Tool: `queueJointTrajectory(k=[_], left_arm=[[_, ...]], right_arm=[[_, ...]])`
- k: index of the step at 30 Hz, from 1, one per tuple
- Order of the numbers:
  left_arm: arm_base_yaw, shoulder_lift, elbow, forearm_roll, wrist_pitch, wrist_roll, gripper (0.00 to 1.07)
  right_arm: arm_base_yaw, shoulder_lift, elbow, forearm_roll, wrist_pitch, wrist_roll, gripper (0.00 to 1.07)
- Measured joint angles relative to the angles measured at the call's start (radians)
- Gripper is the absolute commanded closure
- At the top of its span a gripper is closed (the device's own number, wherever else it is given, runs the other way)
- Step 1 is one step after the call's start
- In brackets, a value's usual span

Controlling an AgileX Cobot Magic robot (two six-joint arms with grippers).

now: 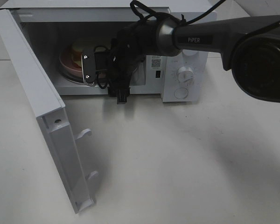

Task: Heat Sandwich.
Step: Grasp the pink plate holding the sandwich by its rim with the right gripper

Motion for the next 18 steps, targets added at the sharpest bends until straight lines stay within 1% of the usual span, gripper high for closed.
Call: queueJointTrajectory(k=[6,8,9,10,11,12,13,14,15,16,18], left_arm=[[0.000,0.000,0.000,0.000,0.000,0.000,0.09],[0.000,0.000,0.000,0.000,0.000,0.000,0.09],[0.000,0.000,0.000,0.000,0.000,0.000,0.09],[0.000,0.000,0.000,0.000,0.000,0.000,0.09],[0.000,0.000,0.000,0.000,0.000,0.000,0.09],[0.000,0.000,0.000,0.000,0.000,0.000,0.09],[0.000,0.000,0.000,0.000,0.000,0.000,0.09],[0.000,0.000,0.000,0.000,0.000,0.000,0.09],[0.000,0.000,0.000,0.000,0.000,0.000,0.09],[0.000,0.000,0.000,0.000,0.000,0.000,0.09],[0.000,0.000,0.000,0.000,0.000,0.000,0.09]], right_arm=[[0.001,0.003,0.000,0.000,0.006,0.000,0.32],[0.001,0.004,0.000,0.000,0.008,0.000,0.37],[0.001,0.004,0.000,0.000,0.008,0.000,0.42],[0.001,0.004,0.000,0.000,0.008,0.000,0.42],[0.001,0.004,-0.001,-0.001,0.008,0.000,0.49],[0.001,0.004,-0.003,-0.001,0.011,0.001,0.68],[0.001,0.004,-0.006,0.001,0.020,0.001,0.77],[0.001,0.004,-0.006,0.001,0.020,0.001,0.77],[0.005,-0.004,-0.008,0.005,0.046,0.001,1.02],[0.008,-0.007,-0.008,0.010,0.056,0.001,1.07],[0.011,-0.016,-0.008,0.020,0.076,0.001,1.07]])
